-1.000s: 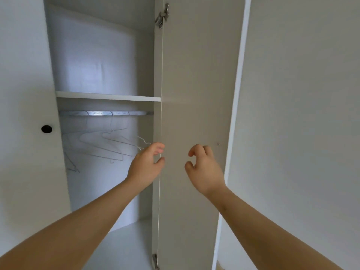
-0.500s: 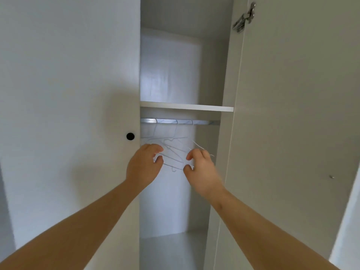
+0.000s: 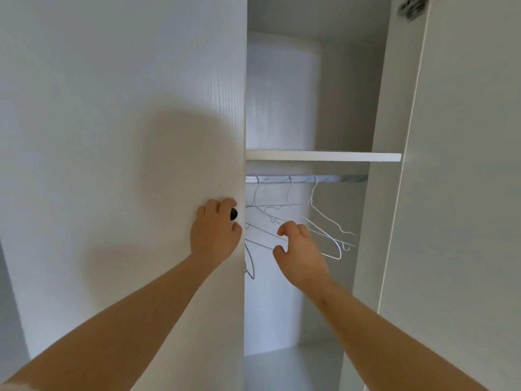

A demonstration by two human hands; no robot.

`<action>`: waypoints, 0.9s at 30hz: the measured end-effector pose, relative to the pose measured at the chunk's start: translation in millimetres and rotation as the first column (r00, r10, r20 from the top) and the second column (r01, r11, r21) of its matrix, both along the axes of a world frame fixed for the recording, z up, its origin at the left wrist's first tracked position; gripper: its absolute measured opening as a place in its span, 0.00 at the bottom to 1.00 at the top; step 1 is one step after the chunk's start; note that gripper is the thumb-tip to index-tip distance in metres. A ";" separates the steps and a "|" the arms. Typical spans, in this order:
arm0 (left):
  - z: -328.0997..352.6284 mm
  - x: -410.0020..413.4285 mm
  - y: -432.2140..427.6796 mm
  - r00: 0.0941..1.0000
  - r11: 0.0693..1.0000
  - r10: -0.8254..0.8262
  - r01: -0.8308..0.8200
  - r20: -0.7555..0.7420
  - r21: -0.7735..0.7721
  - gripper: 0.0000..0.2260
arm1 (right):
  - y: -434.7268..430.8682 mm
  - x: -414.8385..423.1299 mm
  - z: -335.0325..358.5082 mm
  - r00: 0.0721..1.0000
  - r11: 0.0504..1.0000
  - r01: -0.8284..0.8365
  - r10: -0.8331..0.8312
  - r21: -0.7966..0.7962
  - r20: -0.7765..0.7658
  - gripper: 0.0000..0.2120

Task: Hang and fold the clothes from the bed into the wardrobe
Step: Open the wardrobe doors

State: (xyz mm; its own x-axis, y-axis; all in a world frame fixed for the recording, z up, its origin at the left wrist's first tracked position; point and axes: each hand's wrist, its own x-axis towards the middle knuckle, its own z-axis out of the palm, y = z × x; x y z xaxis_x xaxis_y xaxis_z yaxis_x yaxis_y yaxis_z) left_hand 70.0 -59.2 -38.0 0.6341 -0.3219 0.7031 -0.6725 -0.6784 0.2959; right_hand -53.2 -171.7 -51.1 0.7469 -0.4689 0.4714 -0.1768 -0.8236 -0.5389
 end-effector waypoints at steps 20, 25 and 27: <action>-15.3 -113.2 61.3 0.990 0.879 -0.134 0.140 0.044 -0.456 0.05 | 40.8 -28.4 -30.4 0.982 0.978 -0.181 0.173 0.106 0.082 0.08; -21.0 -151.1 105.7 0.993 0.862 -0.093 0.116 0.072 -0.494 0.04 | 88.3 -58.3 -38.0 0.915 0.903 -0.404 0.396 0.144 0.080 0.08; -23.8 -163.0 124.1 0.990 0.867 -0.097 0.135 0.103 -0.479 0.05 | 109.7 -69.8 -38.7 0.882 0.860 -0.471 0.466 0.198 0.075 0.08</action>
